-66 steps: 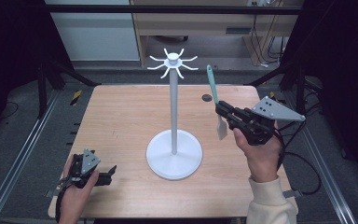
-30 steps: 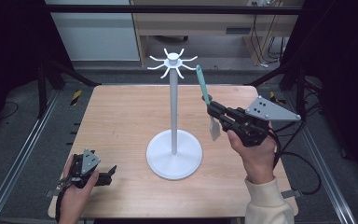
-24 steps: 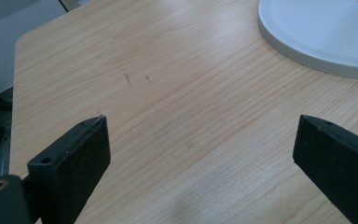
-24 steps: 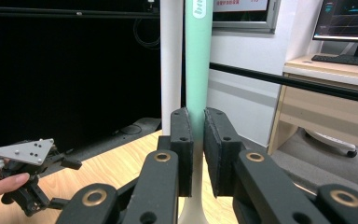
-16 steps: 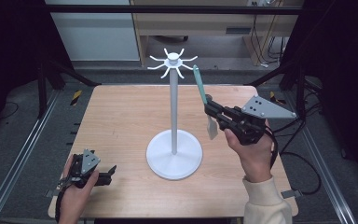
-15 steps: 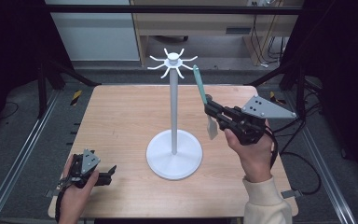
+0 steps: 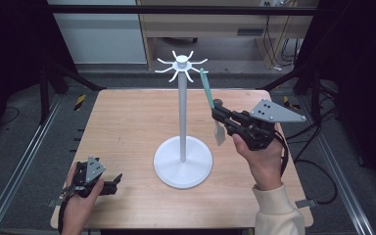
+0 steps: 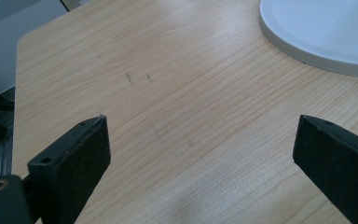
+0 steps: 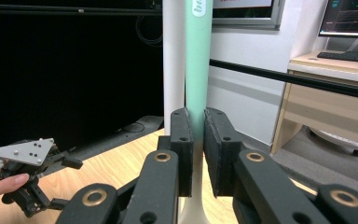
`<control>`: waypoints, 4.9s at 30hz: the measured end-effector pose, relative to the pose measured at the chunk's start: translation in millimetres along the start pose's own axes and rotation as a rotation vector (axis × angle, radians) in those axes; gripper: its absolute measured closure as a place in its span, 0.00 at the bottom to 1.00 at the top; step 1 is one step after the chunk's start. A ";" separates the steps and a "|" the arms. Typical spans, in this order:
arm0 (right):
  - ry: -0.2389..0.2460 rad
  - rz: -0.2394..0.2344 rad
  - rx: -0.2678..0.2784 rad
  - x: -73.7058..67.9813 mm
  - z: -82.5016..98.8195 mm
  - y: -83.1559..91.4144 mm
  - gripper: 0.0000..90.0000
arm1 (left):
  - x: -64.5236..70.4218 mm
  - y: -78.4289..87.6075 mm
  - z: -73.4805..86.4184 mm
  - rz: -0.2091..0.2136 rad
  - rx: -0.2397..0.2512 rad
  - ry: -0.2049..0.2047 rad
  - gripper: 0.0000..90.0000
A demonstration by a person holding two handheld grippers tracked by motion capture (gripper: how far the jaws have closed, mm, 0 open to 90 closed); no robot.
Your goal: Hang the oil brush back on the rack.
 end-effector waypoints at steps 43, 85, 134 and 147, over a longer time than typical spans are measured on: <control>-0.006 -0.014 -0.016 1.1 3.2 -35.7 0.98 | -1.0 0.7 1.2 -0.004 -0.006 -0.002 0.04; -0.068 0.535 -0.216 91.2 59.1 10.3 0.29 | -0.6 0.0 0.2 -0.005 0.000 -0.002 0.04; -0.164 0.615 -0.370 146.4 136.5 10.8 0.11 | 3.1 -1.5 0.3 -0.001 -0.013 -0.023 0.04; -0.189 0.595 -0.445 156.1 169.5 1.3 0.12 | 4.1 -2.1 1.1 0.002 -0.024 -0.035 0.04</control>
Point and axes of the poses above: each handheld gripper's, and its own axes: y roughly backward along the jaws, z roughly out of its underside, x roughly to its right, the point moved 9 cm from there along -y, roughly forward along the jaws, and after that the axes turned 11 degrees about -x, right-handed, at the moved point
